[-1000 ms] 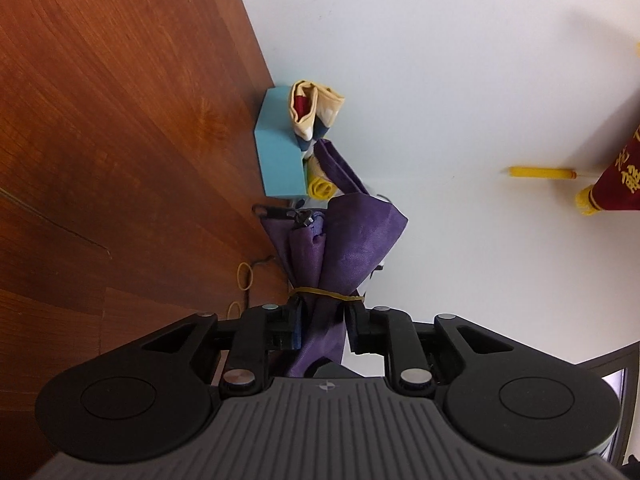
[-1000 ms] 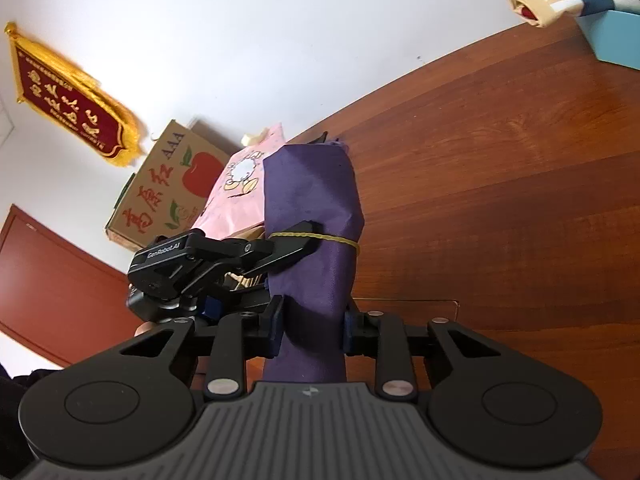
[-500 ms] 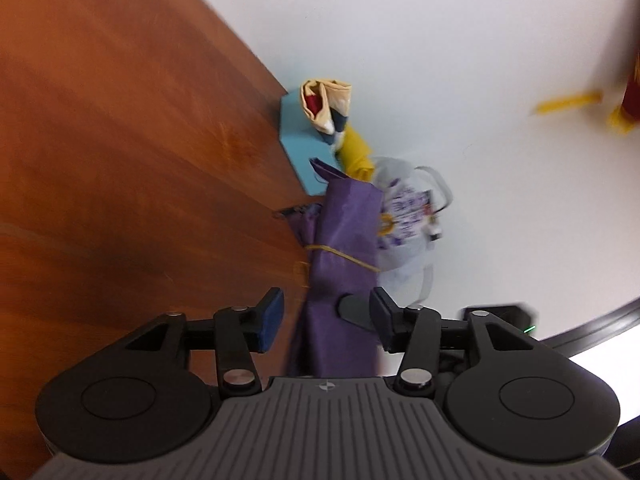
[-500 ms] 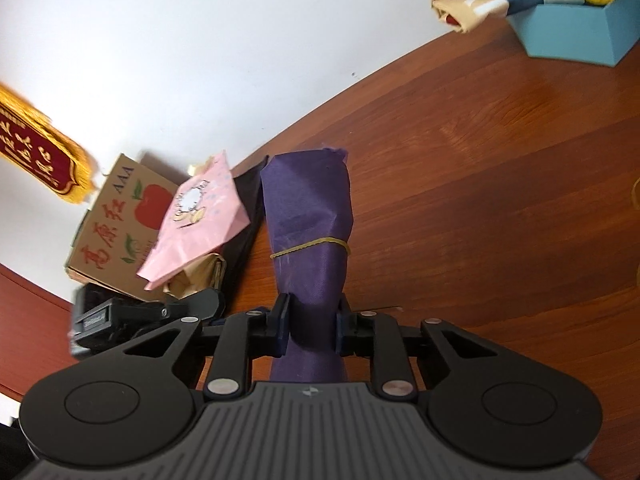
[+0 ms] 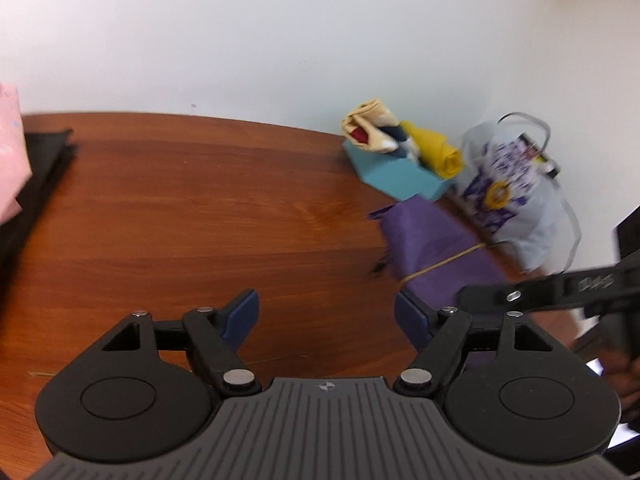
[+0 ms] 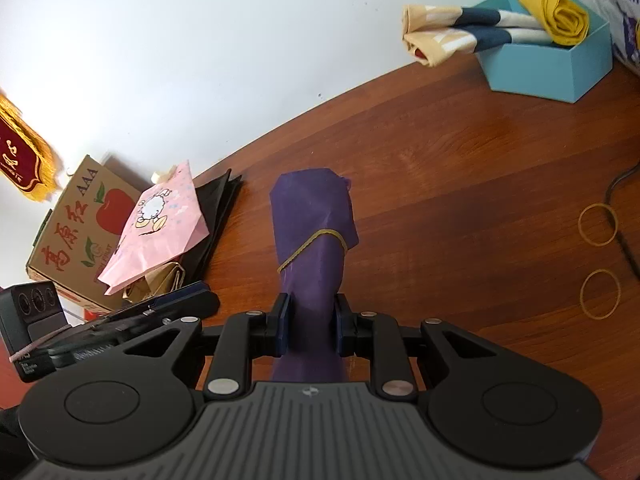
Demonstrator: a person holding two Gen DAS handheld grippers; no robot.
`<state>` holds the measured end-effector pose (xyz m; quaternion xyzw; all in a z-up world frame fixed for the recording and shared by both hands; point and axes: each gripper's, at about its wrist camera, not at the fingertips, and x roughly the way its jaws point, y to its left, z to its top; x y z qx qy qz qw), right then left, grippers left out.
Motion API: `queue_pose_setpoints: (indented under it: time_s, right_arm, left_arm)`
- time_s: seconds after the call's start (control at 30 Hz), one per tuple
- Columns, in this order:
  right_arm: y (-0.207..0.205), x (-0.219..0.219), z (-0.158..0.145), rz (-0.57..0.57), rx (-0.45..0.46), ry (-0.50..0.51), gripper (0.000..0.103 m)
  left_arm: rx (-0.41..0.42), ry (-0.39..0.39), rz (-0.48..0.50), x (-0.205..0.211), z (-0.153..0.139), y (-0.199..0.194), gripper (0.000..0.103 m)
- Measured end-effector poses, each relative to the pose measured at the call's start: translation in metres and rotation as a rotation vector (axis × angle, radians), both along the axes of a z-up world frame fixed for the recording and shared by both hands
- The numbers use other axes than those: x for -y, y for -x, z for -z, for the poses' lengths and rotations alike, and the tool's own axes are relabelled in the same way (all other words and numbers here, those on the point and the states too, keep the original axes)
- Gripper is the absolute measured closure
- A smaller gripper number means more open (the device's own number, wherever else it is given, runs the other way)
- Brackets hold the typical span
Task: Fold shopping bag
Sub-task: 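Open the left tool and withdraw it from the bundle, then carry the purple bundle with the right tool into the teal box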
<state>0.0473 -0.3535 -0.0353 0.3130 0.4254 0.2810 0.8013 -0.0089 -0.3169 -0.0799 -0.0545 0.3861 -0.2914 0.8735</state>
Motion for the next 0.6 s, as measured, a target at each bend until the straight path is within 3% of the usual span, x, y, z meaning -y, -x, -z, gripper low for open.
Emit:
queue_pose_setpoints:
  time_s: [0.5,0.6]
  right_arm:
    - [0.011,0.015,-0.021,0.104,0.015,0.095,0.080]
    - [0.011,0.024,-0.026,0.133,0.010,0.124,0.080]
  left_arm:
    - [0.023,-0.145,0.015,0.012,0.001,0.001,0.026]
    - [0.008,-0.138,0.026,0.015,0.001,0.001,0.026]
